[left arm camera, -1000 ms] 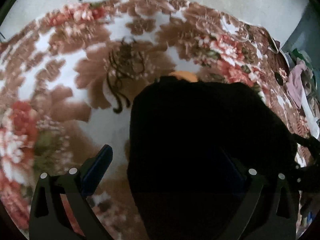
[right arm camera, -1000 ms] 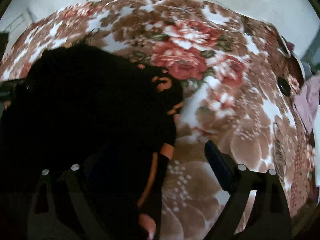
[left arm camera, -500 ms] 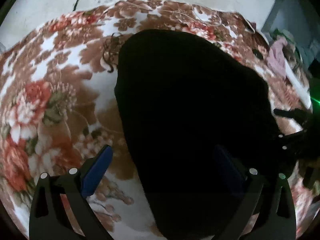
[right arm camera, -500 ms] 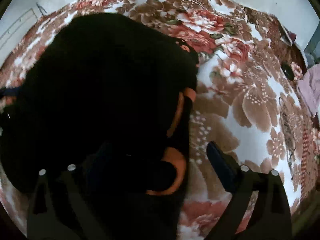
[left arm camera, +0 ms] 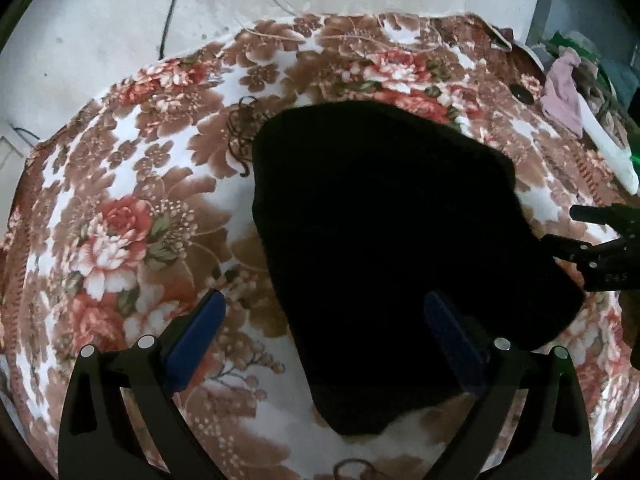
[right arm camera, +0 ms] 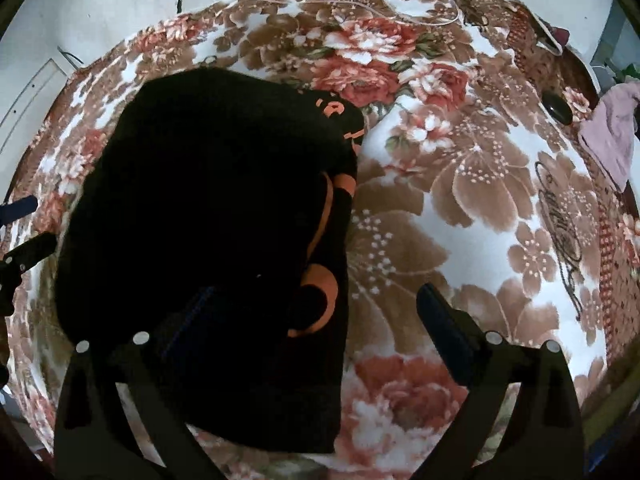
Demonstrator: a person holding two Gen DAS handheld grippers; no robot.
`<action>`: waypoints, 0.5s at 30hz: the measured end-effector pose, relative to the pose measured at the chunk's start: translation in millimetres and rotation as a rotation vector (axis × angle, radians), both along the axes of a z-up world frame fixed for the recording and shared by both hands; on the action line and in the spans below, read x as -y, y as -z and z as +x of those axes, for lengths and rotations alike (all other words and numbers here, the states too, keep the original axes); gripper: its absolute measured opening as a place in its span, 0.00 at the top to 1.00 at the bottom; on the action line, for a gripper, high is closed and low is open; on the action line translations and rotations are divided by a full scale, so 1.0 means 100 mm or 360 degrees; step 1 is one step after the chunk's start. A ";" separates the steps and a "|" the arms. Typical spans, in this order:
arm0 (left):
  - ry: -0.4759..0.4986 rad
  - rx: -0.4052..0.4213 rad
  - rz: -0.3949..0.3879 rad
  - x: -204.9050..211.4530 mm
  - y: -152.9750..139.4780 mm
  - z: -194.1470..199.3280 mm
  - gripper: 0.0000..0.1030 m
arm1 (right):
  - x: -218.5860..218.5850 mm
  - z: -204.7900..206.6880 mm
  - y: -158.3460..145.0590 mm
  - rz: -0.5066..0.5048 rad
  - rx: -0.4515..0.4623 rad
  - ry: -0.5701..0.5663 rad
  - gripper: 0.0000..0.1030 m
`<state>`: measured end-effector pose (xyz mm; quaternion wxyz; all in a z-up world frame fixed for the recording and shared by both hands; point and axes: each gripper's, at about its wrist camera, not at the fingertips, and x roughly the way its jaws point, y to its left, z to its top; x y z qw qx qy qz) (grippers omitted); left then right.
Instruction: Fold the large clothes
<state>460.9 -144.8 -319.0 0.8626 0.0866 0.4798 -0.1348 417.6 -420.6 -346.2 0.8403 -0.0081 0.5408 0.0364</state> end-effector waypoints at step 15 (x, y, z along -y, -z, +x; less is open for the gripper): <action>-0.0171 -0.0193 -0.0279 -0.50 0.14 0.30 0.05 | 0.54 0.41 0.04 0.0319 -0.0157 0.0187 0.06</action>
